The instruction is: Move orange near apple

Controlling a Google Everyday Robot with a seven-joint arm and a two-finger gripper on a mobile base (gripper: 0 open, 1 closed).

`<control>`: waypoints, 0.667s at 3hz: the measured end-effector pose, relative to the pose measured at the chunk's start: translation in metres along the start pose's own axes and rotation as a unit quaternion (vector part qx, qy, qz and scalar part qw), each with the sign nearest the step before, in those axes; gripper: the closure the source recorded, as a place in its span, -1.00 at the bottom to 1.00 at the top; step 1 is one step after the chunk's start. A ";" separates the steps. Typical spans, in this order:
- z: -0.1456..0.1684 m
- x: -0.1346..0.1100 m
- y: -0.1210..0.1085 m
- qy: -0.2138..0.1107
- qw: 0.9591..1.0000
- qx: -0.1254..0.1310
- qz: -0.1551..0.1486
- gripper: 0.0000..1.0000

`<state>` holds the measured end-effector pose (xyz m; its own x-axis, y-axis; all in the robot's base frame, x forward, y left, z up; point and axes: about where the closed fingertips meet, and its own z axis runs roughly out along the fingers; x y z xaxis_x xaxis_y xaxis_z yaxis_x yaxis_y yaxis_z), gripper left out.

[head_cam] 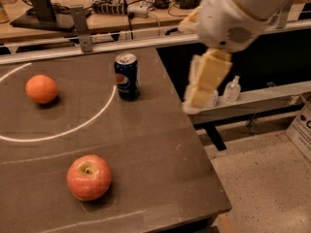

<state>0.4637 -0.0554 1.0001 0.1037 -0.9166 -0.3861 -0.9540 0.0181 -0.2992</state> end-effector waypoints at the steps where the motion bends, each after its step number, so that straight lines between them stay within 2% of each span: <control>1: 0.032 -0.056 -0.013 -0.027 1.000 0.007 -0.013 -1.00; 2: 0.083 -0.103 -0.041 -0.034 0.999 0.010 -0.030 -1.00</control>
Offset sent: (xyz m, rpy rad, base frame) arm 0.1111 0.2054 -0.0549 0.0160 -0.0724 0.1061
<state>0.5155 0.0718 0.9797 0.1795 -0.8873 -0.4247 -0.9396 -0.0268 -0.3411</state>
